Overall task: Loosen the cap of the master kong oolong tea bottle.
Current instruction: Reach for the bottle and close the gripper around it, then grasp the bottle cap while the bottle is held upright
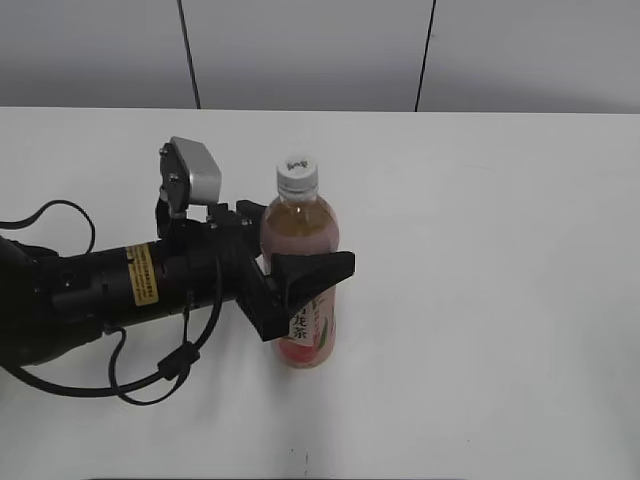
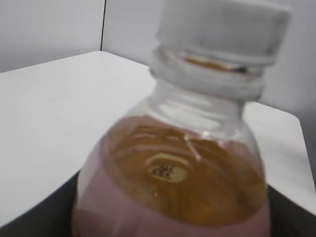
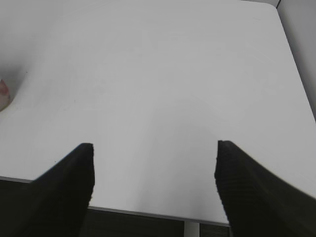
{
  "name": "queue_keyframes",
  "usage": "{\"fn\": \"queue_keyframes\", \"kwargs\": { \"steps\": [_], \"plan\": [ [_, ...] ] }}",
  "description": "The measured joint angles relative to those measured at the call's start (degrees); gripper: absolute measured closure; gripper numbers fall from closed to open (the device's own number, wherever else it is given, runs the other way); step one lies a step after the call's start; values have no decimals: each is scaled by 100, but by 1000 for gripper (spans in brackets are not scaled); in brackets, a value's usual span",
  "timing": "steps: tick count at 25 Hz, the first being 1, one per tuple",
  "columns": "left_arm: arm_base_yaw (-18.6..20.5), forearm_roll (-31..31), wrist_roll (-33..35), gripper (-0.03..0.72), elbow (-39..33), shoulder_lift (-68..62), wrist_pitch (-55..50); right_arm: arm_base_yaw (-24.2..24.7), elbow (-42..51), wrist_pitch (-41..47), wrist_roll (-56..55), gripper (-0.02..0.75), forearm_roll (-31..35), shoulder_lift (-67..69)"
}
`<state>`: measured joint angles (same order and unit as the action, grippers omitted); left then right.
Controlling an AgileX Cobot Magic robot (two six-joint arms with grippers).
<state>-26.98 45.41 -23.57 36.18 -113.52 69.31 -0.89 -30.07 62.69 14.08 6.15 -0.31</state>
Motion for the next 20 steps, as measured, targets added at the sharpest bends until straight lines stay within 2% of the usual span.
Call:
{"fn": "queue_keyframes", "kwargs": {
  "steps": [3, 20],
  "plan": [
    [0, -26, 22, 232, 6, 0, -14, 0, 0, 4, 0, 160, 0, 0],
    [0, -20, 47, 233, 6, 0, -14, 0, 0, 4, 0, 160, 0, 0]
  ]
}}
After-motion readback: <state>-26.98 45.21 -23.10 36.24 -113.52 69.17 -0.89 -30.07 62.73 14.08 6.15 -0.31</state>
